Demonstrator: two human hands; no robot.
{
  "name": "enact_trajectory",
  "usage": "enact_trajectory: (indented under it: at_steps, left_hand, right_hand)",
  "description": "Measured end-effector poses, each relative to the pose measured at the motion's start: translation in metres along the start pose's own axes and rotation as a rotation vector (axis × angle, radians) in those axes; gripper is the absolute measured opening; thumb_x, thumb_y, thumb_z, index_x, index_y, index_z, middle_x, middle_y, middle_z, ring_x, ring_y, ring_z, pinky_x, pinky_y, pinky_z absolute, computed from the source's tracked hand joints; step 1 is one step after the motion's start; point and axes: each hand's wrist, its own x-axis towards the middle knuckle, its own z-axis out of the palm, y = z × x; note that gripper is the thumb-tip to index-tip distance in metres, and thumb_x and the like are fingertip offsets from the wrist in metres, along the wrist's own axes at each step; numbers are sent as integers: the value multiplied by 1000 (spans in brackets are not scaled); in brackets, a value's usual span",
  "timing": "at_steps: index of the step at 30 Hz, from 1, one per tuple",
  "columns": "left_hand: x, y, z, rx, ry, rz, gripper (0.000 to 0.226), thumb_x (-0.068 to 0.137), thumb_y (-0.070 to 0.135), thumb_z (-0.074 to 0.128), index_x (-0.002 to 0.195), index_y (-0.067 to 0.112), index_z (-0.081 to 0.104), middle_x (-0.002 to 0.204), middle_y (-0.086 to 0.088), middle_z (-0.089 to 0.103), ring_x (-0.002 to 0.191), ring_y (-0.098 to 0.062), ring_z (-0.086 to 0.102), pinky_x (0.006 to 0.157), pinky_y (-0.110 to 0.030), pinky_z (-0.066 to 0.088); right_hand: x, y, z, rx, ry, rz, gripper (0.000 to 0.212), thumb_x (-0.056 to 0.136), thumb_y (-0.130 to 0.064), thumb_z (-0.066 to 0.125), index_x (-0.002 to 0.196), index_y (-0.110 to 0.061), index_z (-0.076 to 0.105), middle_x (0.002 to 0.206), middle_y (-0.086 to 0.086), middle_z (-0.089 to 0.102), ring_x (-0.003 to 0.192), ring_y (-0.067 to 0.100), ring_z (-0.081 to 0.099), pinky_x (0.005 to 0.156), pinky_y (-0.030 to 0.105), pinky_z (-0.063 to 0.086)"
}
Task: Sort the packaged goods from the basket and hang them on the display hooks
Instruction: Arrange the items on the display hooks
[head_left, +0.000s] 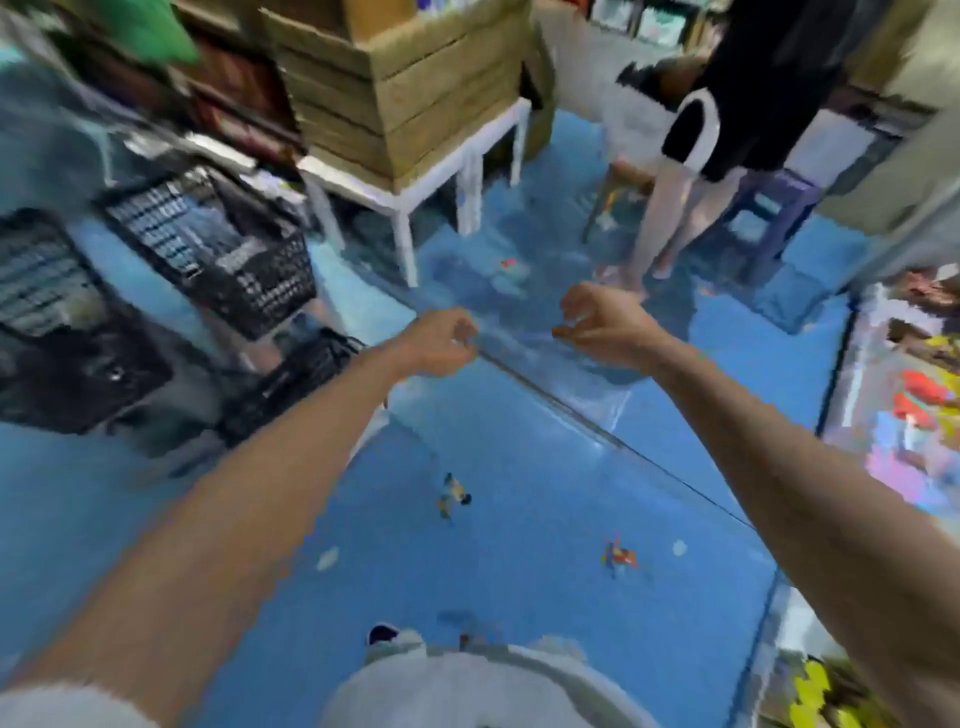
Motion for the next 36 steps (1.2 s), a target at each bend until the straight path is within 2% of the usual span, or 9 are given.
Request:
enact_trajectory:
  at_steps: [4, 9, 12, 14, 18, 22, 26, 30, 36]
  left_hand:
    - [-84, -135, -92, 15, 57, -168, 14, 98, 23, 62, 94, 16, 52, 94, -4, 46, 85, -18, 44, 78, -30, 31]
    - [-192, -258, -180, -5, 203, -402, 40, 95, 22, 58, 65, 13, 32, 65, -2, 31, 61, -24, 32, 64, -37, 25]
    - [-242, -307, -213, -61, 301, -593, 23, 99, 23, 62, 102, 1, 58, 103, -16, 57, 90, -33, 54, 82, -49, 44]
    - [-261, -339, -233, -73, 377, -673, 45, 99, 26, 63, 128, -5, 50, 134, -24, 54, 119, -42, 54, 97, -51, 44]
    - [-273, -391, -276, -178, 487, -742, 39, 99, 28, 64, 132, 10, 51, 127, -5, 48, 113, -25, 51, 90, -35, 41]
    - [-254, -438, -322, -287, 538, -758, 32, 98, 29, 65, 122, 16, 47, 127, -6, 51, 110, -29, 55, 95, -47, 47]
    - [-220, -476, -371, -402, 551, -792, 22, 103, 25, 60, 109, 16, 42, 104, -3, 42, 95, -19, 41, 86, -36, 35]
    - [-179, -518, -417, -541, 605, -795, 24, 103, 25, 60, 123, 18, 49, 110, 1, 44, 105, -21, 48, 99, -37, 37]
    - [-115, -610, -466, -722, 577, -847, 19, 102, 27, 62, 114, 15, 52, 100, 7, 46, 86, -11, 46, 83, -35, 39]
  right_hand:
    - [60, -147, 80, 24, -127, -195, 31, 88, -27, 75, 112, -13, 64, 105, 0, 68, 102, 26, 65, 87, 30, 44]
    - [98, -313, 159, 22, -268, -462, 28, 91, -32, 71, 110, -14, 61, 107, 2, 67, 94, 25, 64, 90, 38, 52]
    - [113, -393, 193, 15, -322, -581, 25, 90, -29, 71, 106, -12, 62, 103, 3, 66, 94, 23, 62, 84, 29, 47]
    - [128, -439, 211, 56, -379, -636, 25, 93, -28, 71, 108, -10, 61, 95, 2, 63, 87, 19, 58, 69, 19, 43]
    - [170, -516, 236, 47, -427, -732, 40, 95, -37, 70, 122, -10, 57, 113, 4, 62, 102, 26, 60, 82, 34, 49]
    - [224, -575, 261, 130, -477, -715, 46, 96, -36, 68, 128, -7, 53, 128, 13, 59, 113, 31, 60, 97, 46, 50]
    - [288, -624, 277, 230, -537, -636, 45, 95, -32, 70, 130, -9, 52, 126, 5, 55, 114, 24, 55, 95, 38, 47]
    - [353, -667, 296, 352, -560, -485, 42, 96, -32, 69, 128, -11, 51, 125, 7, 55, 115, 27, 55, 100, 45, 49]
    - [433, -725, 365, 414, -652, -279, 53, 99, -31, 66, 140, -6, 44, 121, 5, 51, 110, 23, 51, 88, 37, 41]
